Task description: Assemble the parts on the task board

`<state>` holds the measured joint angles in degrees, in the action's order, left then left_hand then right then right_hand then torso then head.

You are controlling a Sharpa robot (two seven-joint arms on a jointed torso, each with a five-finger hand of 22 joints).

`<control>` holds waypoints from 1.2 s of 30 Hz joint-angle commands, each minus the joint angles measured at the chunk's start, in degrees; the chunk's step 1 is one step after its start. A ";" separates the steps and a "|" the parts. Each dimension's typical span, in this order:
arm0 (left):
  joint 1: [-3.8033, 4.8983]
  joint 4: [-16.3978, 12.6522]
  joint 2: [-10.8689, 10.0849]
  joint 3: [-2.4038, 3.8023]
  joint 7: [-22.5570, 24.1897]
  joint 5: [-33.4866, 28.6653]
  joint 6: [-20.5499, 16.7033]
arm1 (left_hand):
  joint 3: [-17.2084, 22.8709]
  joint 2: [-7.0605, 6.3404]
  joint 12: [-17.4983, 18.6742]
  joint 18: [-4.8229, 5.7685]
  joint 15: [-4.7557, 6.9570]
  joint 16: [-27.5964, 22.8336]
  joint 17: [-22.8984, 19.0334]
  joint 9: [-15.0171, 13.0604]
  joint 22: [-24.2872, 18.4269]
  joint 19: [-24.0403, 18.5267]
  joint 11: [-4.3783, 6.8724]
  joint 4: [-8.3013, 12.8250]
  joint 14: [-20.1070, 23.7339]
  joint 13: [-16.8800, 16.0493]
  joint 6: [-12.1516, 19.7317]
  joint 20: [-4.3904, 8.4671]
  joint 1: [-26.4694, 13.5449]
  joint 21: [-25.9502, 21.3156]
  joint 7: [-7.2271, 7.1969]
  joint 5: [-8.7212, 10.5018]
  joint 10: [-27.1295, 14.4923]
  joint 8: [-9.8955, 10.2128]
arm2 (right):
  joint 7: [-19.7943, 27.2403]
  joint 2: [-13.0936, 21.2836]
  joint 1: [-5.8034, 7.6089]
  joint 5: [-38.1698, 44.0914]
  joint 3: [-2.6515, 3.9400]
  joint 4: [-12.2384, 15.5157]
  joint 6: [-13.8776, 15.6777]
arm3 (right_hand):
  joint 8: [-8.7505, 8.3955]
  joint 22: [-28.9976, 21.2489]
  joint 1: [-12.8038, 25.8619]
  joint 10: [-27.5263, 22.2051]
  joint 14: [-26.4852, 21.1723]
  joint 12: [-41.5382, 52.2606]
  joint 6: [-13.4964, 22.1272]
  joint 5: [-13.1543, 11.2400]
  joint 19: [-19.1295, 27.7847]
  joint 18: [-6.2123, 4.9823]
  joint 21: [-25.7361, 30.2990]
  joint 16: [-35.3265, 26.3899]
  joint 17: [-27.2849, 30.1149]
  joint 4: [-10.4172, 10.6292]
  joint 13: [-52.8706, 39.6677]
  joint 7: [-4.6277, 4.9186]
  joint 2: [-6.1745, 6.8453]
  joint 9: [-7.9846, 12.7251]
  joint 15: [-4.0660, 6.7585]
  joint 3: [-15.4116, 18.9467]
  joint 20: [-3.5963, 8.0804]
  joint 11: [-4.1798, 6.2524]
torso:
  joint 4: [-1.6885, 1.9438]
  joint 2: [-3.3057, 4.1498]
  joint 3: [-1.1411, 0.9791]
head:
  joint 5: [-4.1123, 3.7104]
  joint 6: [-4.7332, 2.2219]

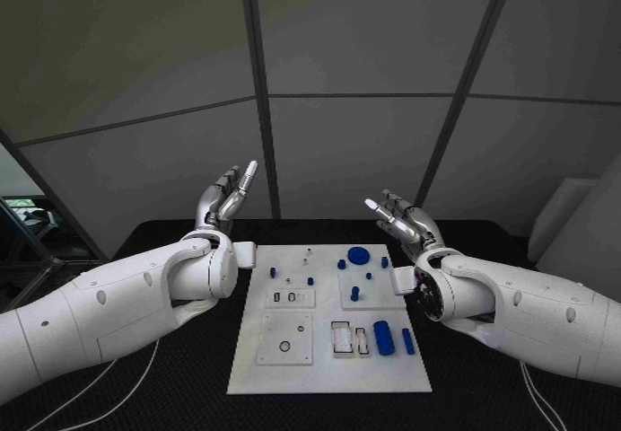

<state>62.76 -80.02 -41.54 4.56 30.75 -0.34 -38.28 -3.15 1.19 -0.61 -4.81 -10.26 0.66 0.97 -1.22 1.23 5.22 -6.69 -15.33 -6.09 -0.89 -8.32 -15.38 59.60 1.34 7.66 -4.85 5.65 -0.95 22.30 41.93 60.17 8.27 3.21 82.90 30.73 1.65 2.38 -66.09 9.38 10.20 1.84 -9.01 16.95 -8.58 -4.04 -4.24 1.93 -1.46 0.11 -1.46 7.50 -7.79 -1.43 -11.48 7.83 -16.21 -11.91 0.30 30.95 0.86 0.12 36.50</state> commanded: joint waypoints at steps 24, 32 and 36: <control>0.09 -7.58 -7.52 0.09 -0.85 6.71 13.67 | 5.34 1.04 -9.93 -5.82 2.17 11.46 5.61 -2.80 7.18 41.97 -3.60 13.74 -50.70 -3.00 -41.58 0.82 16.52 18.67 5.29 -0.22 49.36 -9.59 | -14.87 -0.38 7.07 59.42 1.00 -7.51 -12.32 | 4.94 6.73 -11.50 54.28 60.93 2.67 -46.69 -4.52 -45.31 -6.53 -21.91 8.30 -3.16 -14.44 -2.15 3.09 1.58 -2.39 7.25 -11.21 5.78 4.36 | 0.60 5.43 0.15 | -1.46 -0.05; 0.06 -12.13 -10.25 0.12 -1.28 7.34 14.14 | 5.15 0.89 -9.05 -5.80 2.70 10.70 6.32 -2.59 6.93 43.74 -3.18 14.43 -52.82 -3.02 -43.12 1.38 16.56 18.93 4.97 -0.18 51.33 -8.94 | -21.79 -0.32 8.70 70.95 1.02 -6.82 -15.61 | 3.85 11.16 -10.06 56.58 71.94 1.80 -48.61 -5.17 -51.95 -6.43 -30.55 14.24 -6.99 -15.21 -2.20 2.12 3.28 -2.38 10.10 -12.11 9.54 5.85 | 1.14 7.64 0.49 | -2.04 -0.24; 0.01 -13.91 -11.09 0.12 -1.50 7.40 14.27 | 5.08 0.82 -8.92 -5.80 2.72 10.62 6.37 -2.57 6.92 43.89 -3.17 14.47 -52.93 -3.01 -43.14 1.41 16.50 18.97 4.96 -0.17 51.37 -8.83 | -24.60 -0.68 8.98 76.31 1.03 -6.11 -17.46 | 3.05 13.18 -9.28 56.30 74.75 1.79 -48.75 -5.28 -53.11 -6.38 -34.07 17.85 -9.47 -15.15 -2.25 1.87 4.27 -2.35 10.61 -12.34 10.17 6.12 | 1.42 8.67 0.57 | -2.14 -0.51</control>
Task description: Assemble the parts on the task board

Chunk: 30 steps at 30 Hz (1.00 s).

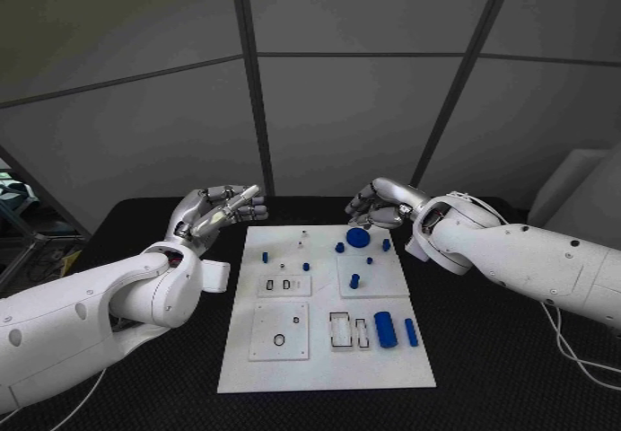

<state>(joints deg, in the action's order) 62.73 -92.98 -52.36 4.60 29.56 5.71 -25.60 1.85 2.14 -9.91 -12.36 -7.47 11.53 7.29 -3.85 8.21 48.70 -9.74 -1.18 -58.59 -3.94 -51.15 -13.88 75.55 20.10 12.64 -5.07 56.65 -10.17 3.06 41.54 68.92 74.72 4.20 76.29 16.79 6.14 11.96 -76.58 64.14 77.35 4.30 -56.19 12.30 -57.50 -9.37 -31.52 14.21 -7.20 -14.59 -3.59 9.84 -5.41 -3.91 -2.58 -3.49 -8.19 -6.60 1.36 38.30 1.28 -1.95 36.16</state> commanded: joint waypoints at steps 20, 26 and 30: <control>-0.16 -3.71 -0.92 0.10 -0.58 1.07 1.93 | -0.26 -0.25 1.30 1.83 -0.16 -1.00 0.22 0.15 -0.21 0.88 -0.32 0.37 -0.50 0.15 -0.09 -0.03 0.10 0.21 0.20 0.05 0.05 1.13 | -10.35 -1.96 0.43 19.99 0.05 1.38 -9.00 | -2.33 14.58 1.72 -2.08 6.56 -0.19 -0.23 0.03 -4.68 -0.73 -21.64 28.14 -17.60 2.37 -0.59 -1.22 4.46 0.09 1.80 -3.69 2.22 0.87 | 1.07 3.96 0.34 | -0.77 -0.58; -0.16 -3.80 -0.95 0.10 -0.65 1.02 2.00 | -0.27 -0.24 1.34 1.83 -0.17 -1.04 0.23 0.15 -0.22 0.89 -0.34 0.37 -0.49 0.15 -0.08 -0.04 0.08 0.20 0.22 0.05 0.03 1.16 | -10.97 -2.12 0.46 20.81 0.05 1.21 -10.03 | -2.30 21.43 1.54 -1.75 7.04 -0.03 -0.13 0.08 -6.97 0.15 -26.81 35.36 -24.94 2.89 -0.65 -1.37 4.76 0.08 1.81 -4.66 2.19 0.92 | 1.13 4.09 0.39 | -0.77 -0.48; -0.16 -3.90 -0.99 0.10 -0.75 1.00 2.07 | -0.30 -0.21 1.47 1.84 -0.20 -1.17 0.25 0.16 -0.25 0.91 -0.38 0.37 -0.46 0.16 -0.03 -0.04 0.04 0.18 0.28 0.04 -0.03 1.27 | -11.26 -2.32 0.47 21.14 0.05 1.07 -10.31 | -2.31 25.47 1.36 -1.78 7.47 -0.09 -0.09 0.11 -8.45 0.66 -29.84 39.64 -29.46 3.14 -0.60 -1.38 5.00 0.08 1.79 -5.51 2.20 0.92 | 1.16 4.23 0.34 | -0.71 -0.53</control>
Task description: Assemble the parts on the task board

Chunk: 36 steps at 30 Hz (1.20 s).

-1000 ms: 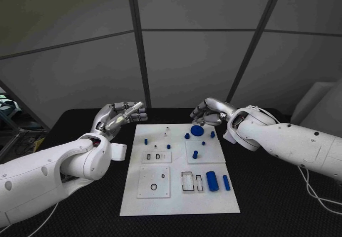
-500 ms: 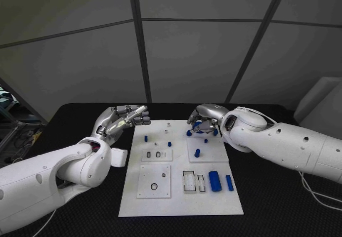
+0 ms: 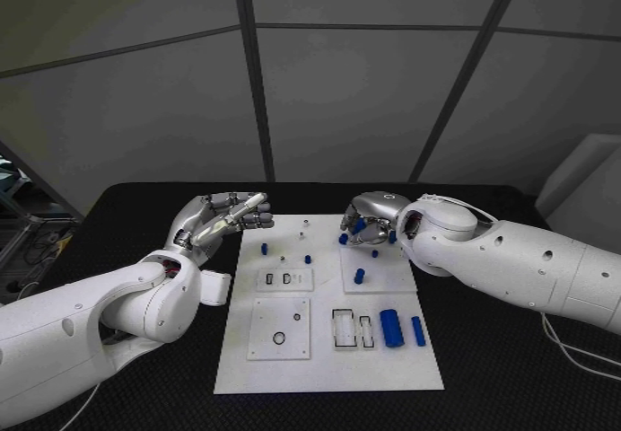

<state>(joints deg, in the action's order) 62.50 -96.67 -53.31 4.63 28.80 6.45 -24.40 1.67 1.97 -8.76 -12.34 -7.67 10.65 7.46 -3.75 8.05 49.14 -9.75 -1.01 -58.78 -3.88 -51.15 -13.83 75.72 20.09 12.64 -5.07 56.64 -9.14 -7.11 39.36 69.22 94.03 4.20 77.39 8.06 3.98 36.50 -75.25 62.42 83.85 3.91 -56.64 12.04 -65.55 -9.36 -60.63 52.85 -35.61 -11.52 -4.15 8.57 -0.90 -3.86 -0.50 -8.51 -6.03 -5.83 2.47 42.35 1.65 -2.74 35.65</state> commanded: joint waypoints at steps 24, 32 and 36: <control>0.09 -0.44 -0.15 0.07 -0.37 0.26 1.29 | -0.13 0.05 0.55 1.84 -0.05 -0.49 0.11 0.06 -0.15 0.52 -0.44 0.21 -0.22 0.10 0.05 -0.11 -0.19 0.14 0.36 0.03 -0.13 0.43 | -1.56 -1.55 0.30 2.01 0.04 -1.15 -2.57 | -0.06 11.53 0.27 0.92 1.50 0.37 -0.28 0.32 -3.82 2.05 -8.44 10.98 -11.42 1.72 0.09 0.00 1.16 0.01 -0.31 -5.62 -0.07 0.23 | 0.16 0.86 -0.09 | 0.26 0.05; 0.10 -0.65 -0.29 0.08 -0.46 0.26 1.34 | -0.11 0.13 0.68 1.84 -0.07 -0.60 0.13 0.07 -0.18 0.54 -0.48 0.26 -0.22 0.11 0.10 -0.12 -0.15 0.12 0.37 0.02 -0.22 0.54 | -1.59 -2.14 0.36 2.01 0.04 -1.58 -3.12 | 0.00 14.57 0.50 1.64 1.63 0.46 -0.65 0.25 -5.00 2.49 -10.46 13.26 -13.82 2.41 0.09 0.03 1.64 -0.01 -0.26 -7.44 -0.07 0.33 | 0.18 1.07 -0.06 | 0.38 0.36; 0.11 -0.72 -0.36 0.08 -0.50 0.26 1.37 | -0.10 0.14 0.69 1.84 -0.07 -0.60 0.14 0.07 -0.18 0.55 -0.48 0.26 -0.22 0.11 0.11 -0.12 -0.15 0.12 0.37 0.02 -0.22 0.54 | -1.64 -2.30 0.38 2.01 0.04 -1.69 -3.46 | 0.17 17.23 0.49 2.63 1.72 0.75 -1.22 0.26 -6.24 2.90 -12.07 14.47 -15.12 2.82 0.00 0.03 1.73 -0.08 -0.16 -8.58 -0.01 0.51 | 0.20 1.18 -0.07 | 0.42 0.50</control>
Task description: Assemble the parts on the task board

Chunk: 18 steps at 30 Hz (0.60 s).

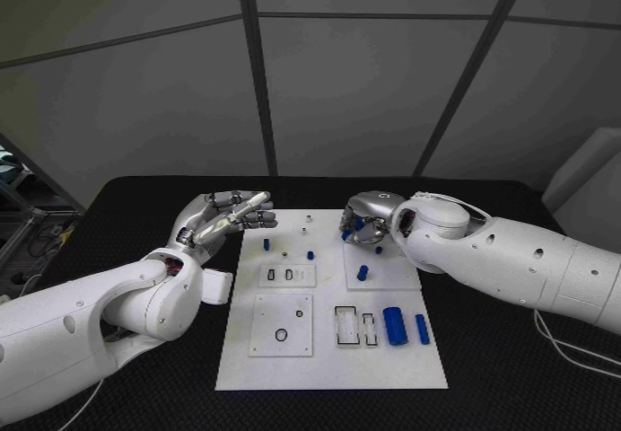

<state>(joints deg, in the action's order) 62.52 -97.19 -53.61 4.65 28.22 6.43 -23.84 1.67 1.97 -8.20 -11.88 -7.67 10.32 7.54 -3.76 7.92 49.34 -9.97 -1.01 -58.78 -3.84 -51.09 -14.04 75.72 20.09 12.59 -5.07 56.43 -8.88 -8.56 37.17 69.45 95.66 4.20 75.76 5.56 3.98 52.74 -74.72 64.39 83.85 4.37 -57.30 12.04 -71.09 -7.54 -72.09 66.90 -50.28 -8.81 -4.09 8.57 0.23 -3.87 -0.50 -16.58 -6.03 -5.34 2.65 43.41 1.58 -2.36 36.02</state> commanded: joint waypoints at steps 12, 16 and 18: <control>0.10 -0.43 -0.24 0.08 0.06 0.28 0.86 | -0.07 0.22 0.24 1.39 -0.09 -0.37 0.07 0.08 -0.08 0.37 -0.28 0.31 -0.22 0.07 0.09 0.08 -0.11 0.11 0.43 0.01 -0.07 0.38 | -0.89 -0.32 0.17 0.85 0.04 -0.06 -0.64 | 0.78 5.06 -1.89 4.09 1.60 1.13 -2.68 -1.52 -2.32 1.66 -3.27 2.24 -2.06 0.11 -0.43 0.04 0.09 -0.28 0.26 -5.40 0.36 0.56 | 0.04 0.27 -0.02 | 0.00 0.60; 0.10 -0.44 -0.28 0.08 0.05 0.28 0.86 | -0.07 0.22 0.24 1.39 -0.09 -0.37 0.07 0.08 -0.08 0.37 -0.28 0.31 -0.22 0.07 0.09 0.08 -0.11 0.11 0.43 0.01 -0.07 0.38 | -0.79 -0.18 0.17 1.24 0.04 0.28 1.36 | 1.36 6.14 -2.76 5.23 1.57 1.43 -3.96 -1.79 -2.71 1.80 -3.99 2.76 -2.52 -0.14 -0.65 -0.14 -0.05 -0.48 0.52 -6.79 0.58 0.87 | 0.01 0.25 -0.02 | 0.05 0.76; 0.10 -0.42 -0.32 0.09 0.05 0.28 0.87 | -0.07 0.22 0.24 1.39 -0.09 -0.37 0.07 0.08 -0.08 0.37 -0.28 0.31 -0.22 0.07 0.09 0.08 -0.11 0.11 0.43 0.01 -0.07 0.38 | -0.61 -0.01 0.17 1.35 0.04 0.70 2.58 | 1.44 6.63 -2.93 5.47 1.55 1.44 -4.16 -1.82 -2.89 1.88 -4.29 2.95 -2.70 -0.19 -0.72 -0.15 0.04 -0.50 0.58 -7.20 0.65 0.90 | 0.02 0.26 -0.02 | 0.04 0.73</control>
<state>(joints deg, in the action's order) 62.53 -97.48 -53.87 4.67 28.08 6.43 -23.73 1.67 1.97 -8.20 -7.53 -7.67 10.32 7.53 -3.77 7.93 49.33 -9.97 -1.01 -58.78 -3.84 -51.09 -14.04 75.72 20.09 12.59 -5.07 56.43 -8.88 -9.02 37.05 69.57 96.15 4.23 76.07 5.73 5.27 59.17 -77.01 69.22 84.06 5.66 -60.98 10.28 -73.64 -6.65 -76.05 69.54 -52.91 -8.99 -4.55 8.37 0.63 -4.38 -0.29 -23.54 -5.33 -4.80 2.65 43.65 1.55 -2.34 36.77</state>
